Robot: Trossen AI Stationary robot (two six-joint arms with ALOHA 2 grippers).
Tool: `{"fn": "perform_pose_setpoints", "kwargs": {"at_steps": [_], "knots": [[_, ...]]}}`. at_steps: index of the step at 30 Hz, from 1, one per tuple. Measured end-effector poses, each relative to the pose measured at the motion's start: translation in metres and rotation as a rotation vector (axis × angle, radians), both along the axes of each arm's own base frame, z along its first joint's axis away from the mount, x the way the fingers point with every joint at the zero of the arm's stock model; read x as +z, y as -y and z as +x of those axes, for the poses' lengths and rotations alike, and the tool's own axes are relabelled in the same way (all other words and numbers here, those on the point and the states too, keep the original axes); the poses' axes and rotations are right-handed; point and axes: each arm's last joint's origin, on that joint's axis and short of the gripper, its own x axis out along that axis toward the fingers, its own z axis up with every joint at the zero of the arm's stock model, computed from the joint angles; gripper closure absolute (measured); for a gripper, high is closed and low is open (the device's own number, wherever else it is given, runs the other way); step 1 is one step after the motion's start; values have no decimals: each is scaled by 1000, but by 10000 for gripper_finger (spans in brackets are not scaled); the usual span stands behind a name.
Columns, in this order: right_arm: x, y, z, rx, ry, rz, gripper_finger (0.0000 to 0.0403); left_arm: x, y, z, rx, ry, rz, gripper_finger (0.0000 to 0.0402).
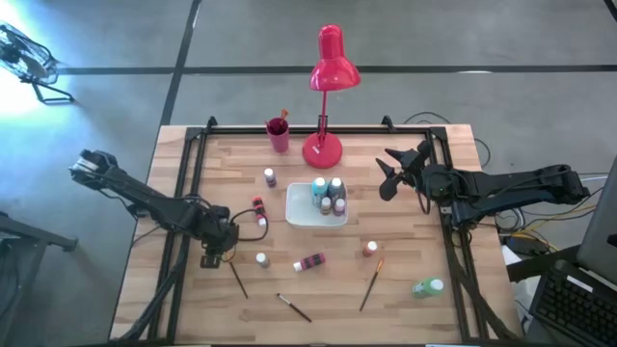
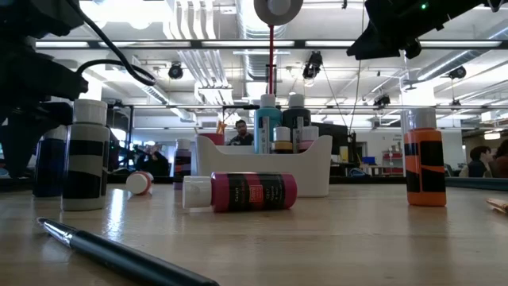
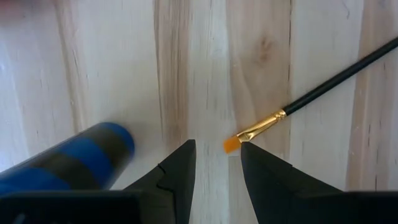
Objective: Pick & Place Paint Supplies
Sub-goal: Put the gold paint brush into the red cup
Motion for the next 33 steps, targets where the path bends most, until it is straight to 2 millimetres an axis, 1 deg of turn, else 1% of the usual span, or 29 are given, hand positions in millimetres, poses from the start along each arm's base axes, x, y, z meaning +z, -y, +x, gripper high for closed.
{"fn": "perform_pose_setpoints", "kwargs": {"at_steps": [6, 9, 14, 16, 19, 21, 24, 28, 29, 31, 33], "knots": [[0, 0, 0, 0, -1, 0, 221, -6, 5, 0, -45, -36, 17, 268], [0, 0, 0, 0, -3, 0, 228, -4, 8, 0, -41, -50, 15, 268], [0, 0, 0, 0, -4, -2, 230, 10, 15, -1, -51, -78, 48, 276], [0, 0, 0, -1, -2, 0, 225, 19, 18, 2, -56, -49, 53, 280], [0, 0, 0, -1, -1, 0, 218, 27, 16, 4, -41, -25, 110, 287], [0, 0, 0, -1, -1, 0, 216, 32, 17, 7, -15, -5, 116, 290], [0, 0, 0, -1, -4, 0, 218, 36, 17, 8, 74, 5, 110, 291], [0, 0, 0, 2, -12, -9, 225, 43, 20, 10, 265, 2, 43, 291], [0, 0, 0, 2, -13, -10, 227, 45, 21, 10, 349, -4, 19, 291], [0, 0, 0, 2, -13, -10, 229, 47, 21, 11, 575, -21, -44, 291], [0, 0, 0, 2, -14, -11, 231, 47, 23, 11, 790, -77, -126, 291]]}}
